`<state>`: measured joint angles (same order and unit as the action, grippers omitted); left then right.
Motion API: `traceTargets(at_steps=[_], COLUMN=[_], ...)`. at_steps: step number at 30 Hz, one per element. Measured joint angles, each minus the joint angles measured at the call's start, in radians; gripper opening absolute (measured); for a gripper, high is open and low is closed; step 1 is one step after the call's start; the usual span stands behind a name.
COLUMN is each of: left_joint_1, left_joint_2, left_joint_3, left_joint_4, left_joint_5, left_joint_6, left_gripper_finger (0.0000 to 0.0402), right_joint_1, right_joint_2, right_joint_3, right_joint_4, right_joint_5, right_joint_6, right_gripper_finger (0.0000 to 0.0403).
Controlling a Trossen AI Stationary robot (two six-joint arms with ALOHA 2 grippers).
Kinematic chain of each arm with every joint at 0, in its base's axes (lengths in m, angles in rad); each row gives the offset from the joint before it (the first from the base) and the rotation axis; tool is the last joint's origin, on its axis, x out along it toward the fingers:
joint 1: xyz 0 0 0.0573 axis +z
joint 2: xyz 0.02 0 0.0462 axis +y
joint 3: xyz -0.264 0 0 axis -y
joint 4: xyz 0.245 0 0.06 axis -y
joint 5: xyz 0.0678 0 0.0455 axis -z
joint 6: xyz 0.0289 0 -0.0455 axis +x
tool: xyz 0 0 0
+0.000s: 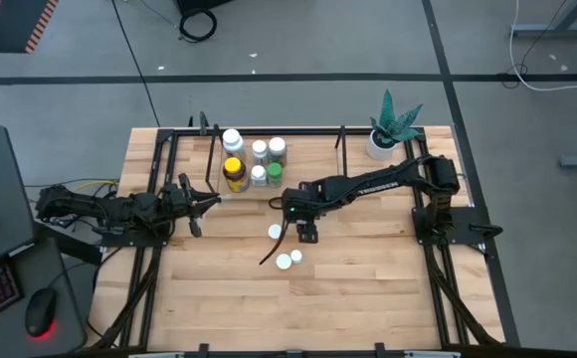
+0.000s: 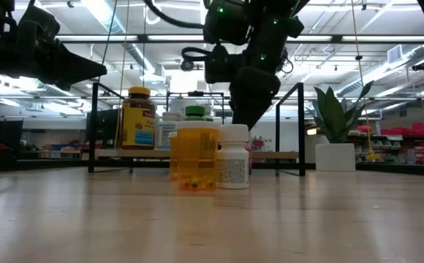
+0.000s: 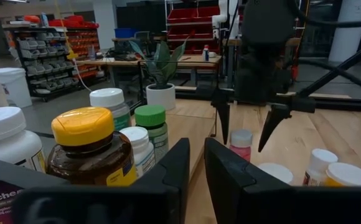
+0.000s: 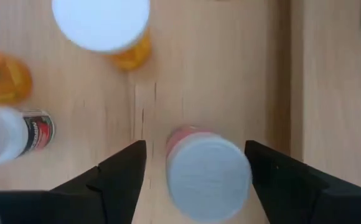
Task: Pick and place medicine bottles onto shelf by color
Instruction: Put the pink pill bottle on the shelf
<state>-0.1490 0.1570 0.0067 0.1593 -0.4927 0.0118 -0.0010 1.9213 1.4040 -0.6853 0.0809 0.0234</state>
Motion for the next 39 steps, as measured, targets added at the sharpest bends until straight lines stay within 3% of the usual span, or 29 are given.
traceTargets(at_steps=[5,16,21,29,33,39], left_joint_1=[0.0,0.0,0.0,0.0,0.0,0.0], left_joint_2=[0.0,0.0,0.0,0.0,0.0,0.0], left_joint_3=[0.0,0.0,0.0,0.0,0.0,0.0], left_joint_4=[-0.001,0.0,0.0,0.0,0.0,0.0], left_joint_5=[0.0,0.0,0.0,0.0,0.0,0.0], left_joint_6=[0.0,0.0,0.0,0.0,-0.001,0.0], left_gripper_finger=[0.0062,0.0062,0.0058,0.0064,0.0063,0.0054], right_joint_1=[-0.005,-0.016,-0.017,-0.043,-0.087,-0.2], right_joint_2=[0.01,0.009,0.009,0.008,0.008,0.007], right_joint_3=[0.0,0.001,0.039,0.255,0.327,0.333], right_joint_4=[0.001,-0.017,-0.088,-0.253,-0.311,-0.296], right_joint_5=[0.003,0.004,-0.016,-0.019,0.026,0.031], right_joint_6=[0.0,0.0,0.008,-0.013,-0.069,-0.164], right_gripper_finger=[0.0262,0.0185,0.0192,0.0195,0.0192,0.0195])
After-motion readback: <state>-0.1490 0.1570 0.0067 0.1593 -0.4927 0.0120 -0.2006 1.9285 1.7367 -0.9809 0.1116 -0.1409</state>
